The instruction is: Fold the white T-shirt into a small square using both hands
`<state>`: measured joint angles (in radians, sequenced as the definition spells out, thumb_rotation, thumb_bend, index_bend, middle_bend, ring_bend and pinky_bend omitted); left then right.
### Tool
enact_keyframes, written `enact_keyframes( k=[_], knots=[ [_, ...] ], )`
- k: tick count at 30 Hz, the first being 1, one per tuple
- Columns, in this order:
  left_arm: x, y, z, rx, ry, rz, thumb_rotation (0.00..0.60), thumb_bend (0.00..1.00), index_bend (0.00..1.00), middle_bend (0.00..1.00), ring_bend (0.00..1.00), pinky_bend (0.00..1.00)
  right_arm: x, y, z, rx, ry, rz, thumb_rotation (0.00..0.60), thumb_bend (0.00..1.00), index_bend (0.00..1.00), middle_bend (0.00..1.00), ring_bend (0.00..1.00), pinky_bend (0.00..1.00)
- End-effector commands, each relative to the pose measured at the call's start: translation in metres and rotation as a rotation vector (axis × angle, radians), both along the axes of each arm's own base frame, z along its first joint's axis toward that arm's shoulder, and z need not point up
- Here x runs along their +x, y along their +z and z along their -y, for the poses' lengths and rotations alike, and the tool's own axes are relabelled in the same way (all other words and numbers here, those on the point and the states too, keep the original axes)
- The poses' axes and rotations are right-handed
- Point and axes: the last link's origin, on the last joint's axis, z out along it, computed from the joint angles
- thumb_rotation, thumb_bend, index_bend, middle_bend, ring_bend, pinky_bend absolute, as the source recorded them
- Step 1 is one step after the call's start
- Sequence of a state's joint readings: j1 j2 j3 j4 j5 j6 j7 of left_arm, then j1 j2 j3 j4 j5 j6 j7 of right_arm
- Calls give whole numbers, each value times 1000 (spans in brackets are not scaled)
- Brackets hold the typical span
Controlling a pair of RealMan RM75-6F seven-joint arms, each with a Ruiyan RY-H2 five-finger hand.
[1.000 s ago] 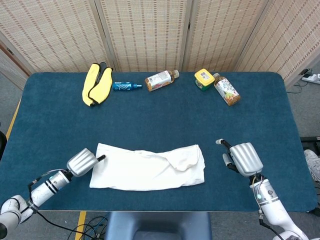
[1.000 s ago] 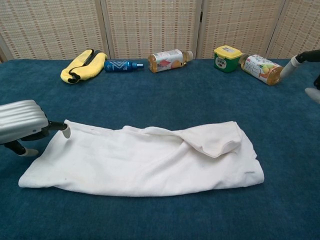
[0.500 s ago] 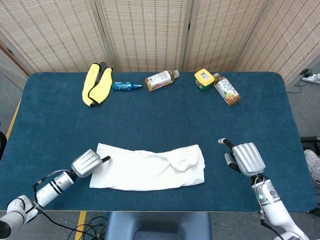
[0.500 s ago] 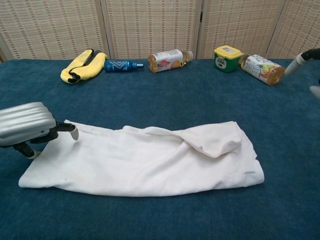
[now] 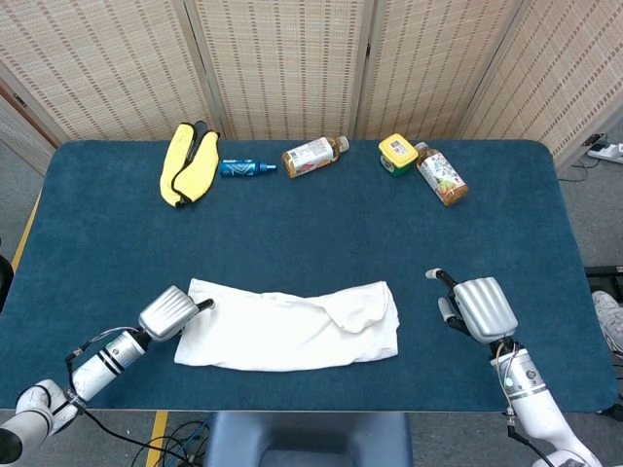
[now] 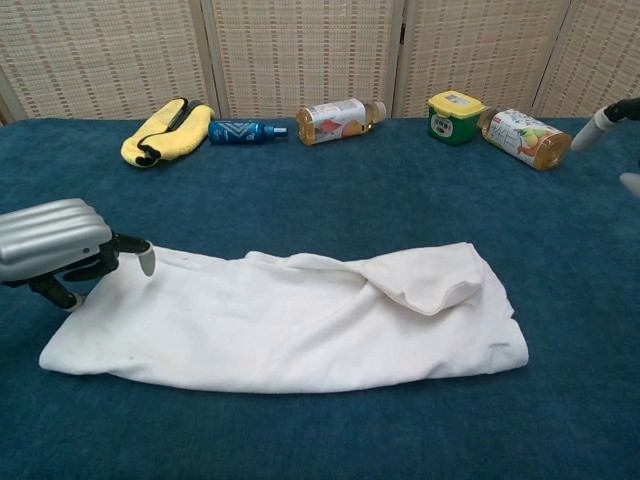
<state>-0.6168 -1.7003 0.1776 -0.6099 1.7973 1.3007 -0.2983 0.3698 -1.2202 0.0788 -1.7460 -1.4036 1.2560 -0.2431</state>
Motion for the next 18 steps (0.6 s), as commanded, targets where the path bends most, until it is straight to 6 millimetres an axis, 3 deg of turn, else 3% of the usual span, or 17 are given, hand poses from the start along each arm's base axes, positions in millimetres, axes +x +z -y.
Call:
enact_keyframes(
  k=[1,11,18],
  knots=[
    [0,1,-1,2,-1,3,600,305,407,919,840,943,0,0,0,0,0,0,600,525,255,910,968,1000],
    [0,3,-1,-2,25,44,600,378,451,919,842,941,1,-1,0,4,-1,-2,600,513,255,910,968,1000],
    [-3,1,0,7,44,64,600,381,551,922,847,941,3,0,-1,6,5,4,600,508,255,910,968,1000]
  ],
)
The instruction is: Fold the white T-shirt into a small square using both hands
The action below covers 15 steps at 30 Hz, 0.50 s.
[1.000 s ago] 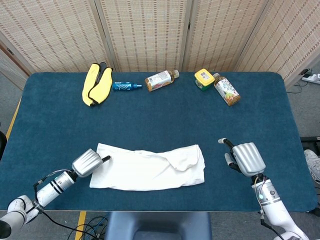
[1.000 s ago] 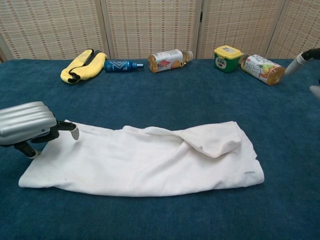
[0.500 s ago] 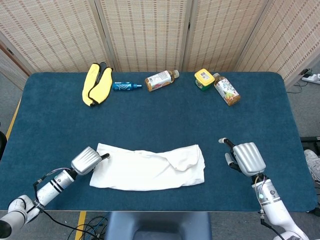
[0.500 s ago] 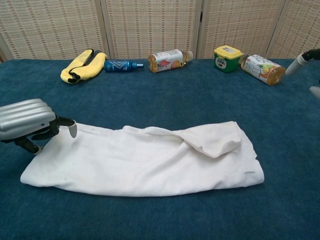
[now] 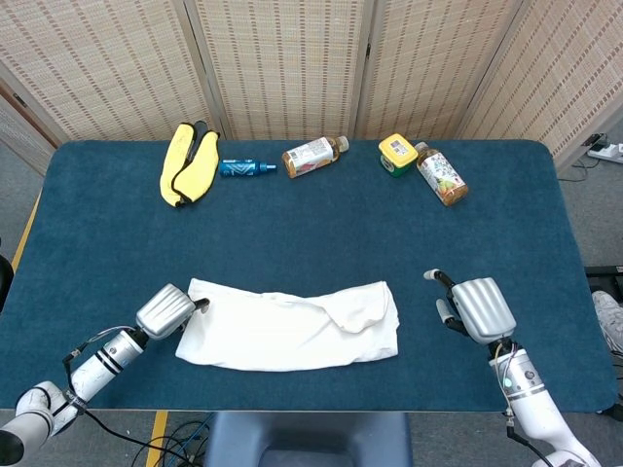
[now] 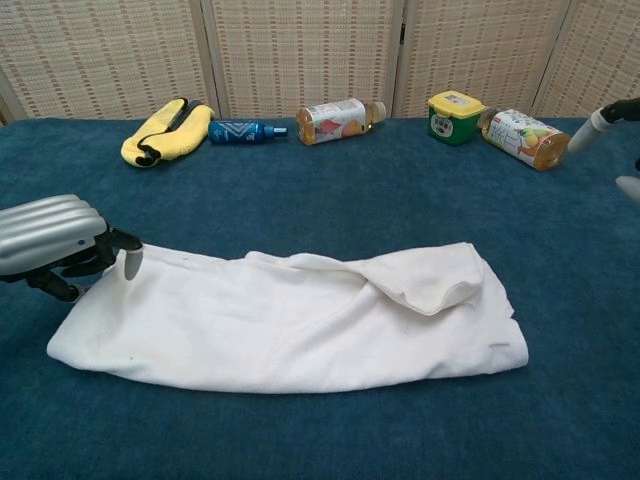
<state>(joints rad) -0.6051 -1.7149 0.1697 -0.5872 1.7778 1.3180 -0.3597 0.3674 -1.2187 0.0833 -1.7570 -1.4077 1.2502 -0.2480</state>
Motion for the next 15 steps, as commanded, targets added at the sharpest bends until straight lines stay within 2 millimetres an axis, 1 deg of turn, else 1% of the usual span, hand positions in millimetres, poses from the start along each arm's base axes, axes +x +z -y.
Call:
enact_keyframes(
  k=[1,7,13,15],
  knots=[
    [-1,-1,0,14,4,-3,600,382,559,925,848,941,0,0,-1,2,2,1,600,508,255,910,968,1000],
    [-3,-3,1,22,3,-19,600,410,605,931,850,941,1,2,-1,2,4,9,600,508,255,910,968,1000],
    [-2,-5,5,13,-2,-13,600,437,617,932,850,941,1,3,-2,1,4,17,600,507,255,910,968,1000],
    [-1,-6,5,11,-2,-9,600,460,635,934,851,941,0,3,-2,2,5,20,600,507,255,910,968,1000]
  ],
)
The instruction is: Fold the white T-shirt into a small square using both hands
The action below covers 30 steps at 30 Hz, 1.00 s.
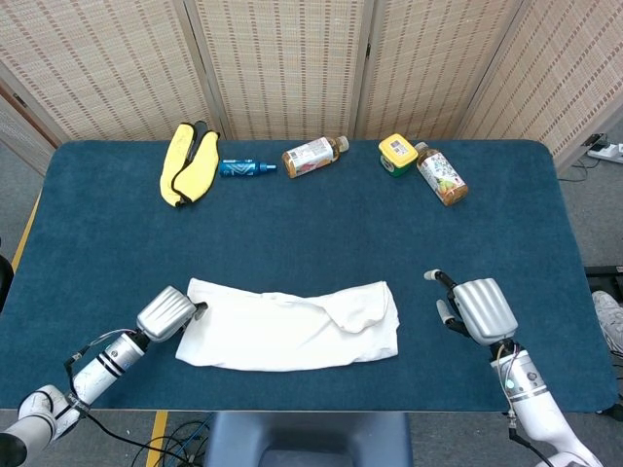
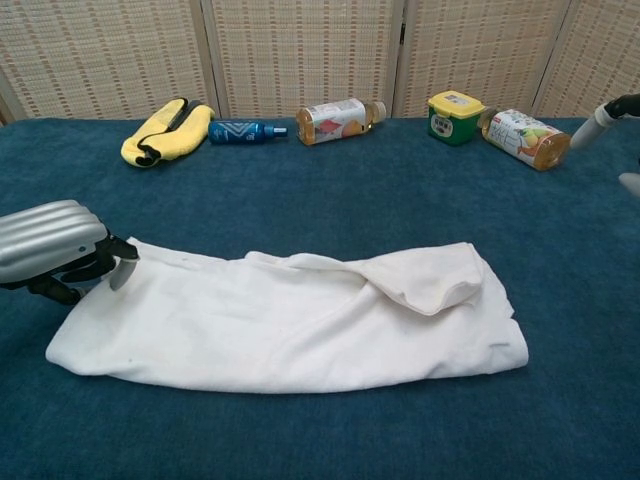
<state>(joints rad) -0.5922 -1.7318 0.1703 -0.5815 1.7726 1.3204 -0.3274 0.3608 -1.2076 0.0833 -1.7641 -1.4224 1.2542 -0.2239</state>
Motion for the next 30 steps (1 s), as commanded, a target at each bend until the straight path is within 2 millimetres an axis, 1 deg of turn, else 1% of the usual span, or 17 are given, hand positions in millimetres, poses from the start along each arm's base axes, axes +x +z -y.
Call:
enact_keyframes(
  k=[1,7,12,17,22,30],
  knots=[
    [1,-1,1,-2,0,3,600,468,640,934,851,941,0,0,0,1,1,3,600,507,255,910,968,1000],
    [0,-2,4,-2,7,14,600,490,678,940,858,941,0,2,0,-5,4,18,600,507,255,910,968,1000],
    [-5,2,9,15,49,59,600,509,705,943,858,941,-1,3,-1,-6,3,23,600,507,255,910,968,1000],
    [-11,11,16,41,81,82,600,510,709,943,858,941,-1,3,-1,-5,7,26,600,506,255,910,968,1000],
    [-17,21,18,75,125,109,600,511,709,943,858,941,0,2,0,0,13,34,600,507,255,911,968,1000],
    [-33,36,21,113,199,97,600,511,709,943,858,940,2,2,0,-2,23,41,600,506,255,911,968,1000]
  ],
)
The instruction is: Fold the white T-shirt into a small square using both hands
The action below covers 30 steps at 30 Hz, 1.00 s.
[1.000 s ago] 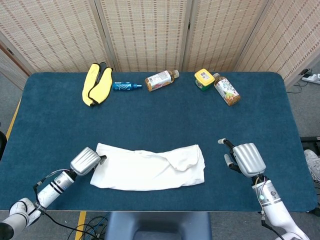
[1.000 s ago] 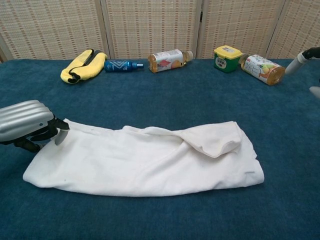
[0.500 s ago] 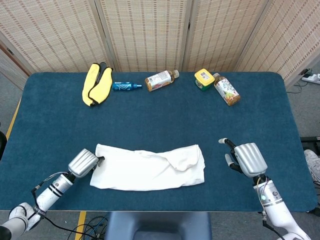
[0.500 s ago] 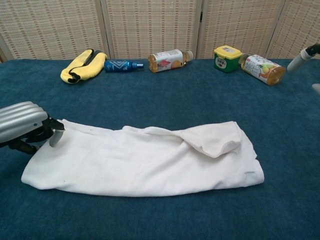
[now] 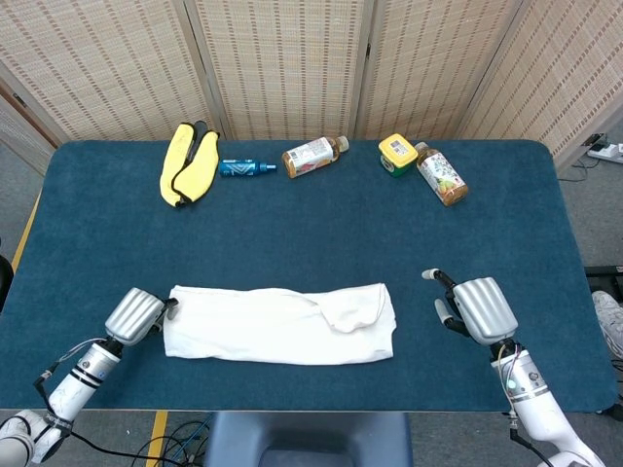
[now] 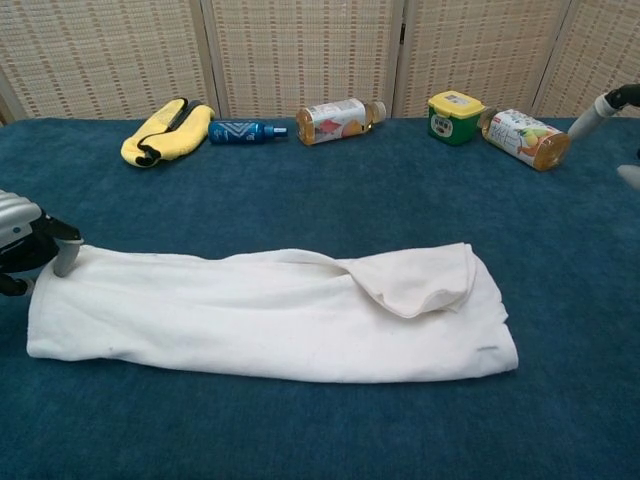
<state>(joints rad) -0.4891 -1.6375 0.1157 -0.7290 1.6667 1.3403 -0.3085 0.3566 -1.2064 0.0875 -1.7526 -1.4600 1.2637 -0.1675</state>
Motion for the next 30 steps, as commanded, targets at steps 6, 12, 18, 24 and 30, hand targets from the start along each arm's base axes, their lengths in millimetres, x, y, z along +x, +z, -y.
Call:
enact_keyframes(
  k=[6,12,18,24,30],
  knots=[
    [-20,14,4,37,85,-17,600,510,708,943,858,941,0,1,-1,-6,2,8,600,506,255,911,968,1000],
    [-35,26,2,67,149,-51,600,511,707,943,858,939,-2,1,-1,-7,0,14,600,506,255,911,968,1000],
    [-25,30,2,77,138,-46,600,511,703,943,858,939,-2,3,-1,-15,1,20,600,507,255,911,968,1000],
    [11,30,-1,49,123,22,600,511,698,943,858,938,-5,8,-2,-30,-1,25,600,507,255,911,968,1000],
    [58,29,-6,11,109,73,600,510,694,943,858,939,-10,15,-3,-49,-10,34,600,507,255,911,968,1000]
  ],
)
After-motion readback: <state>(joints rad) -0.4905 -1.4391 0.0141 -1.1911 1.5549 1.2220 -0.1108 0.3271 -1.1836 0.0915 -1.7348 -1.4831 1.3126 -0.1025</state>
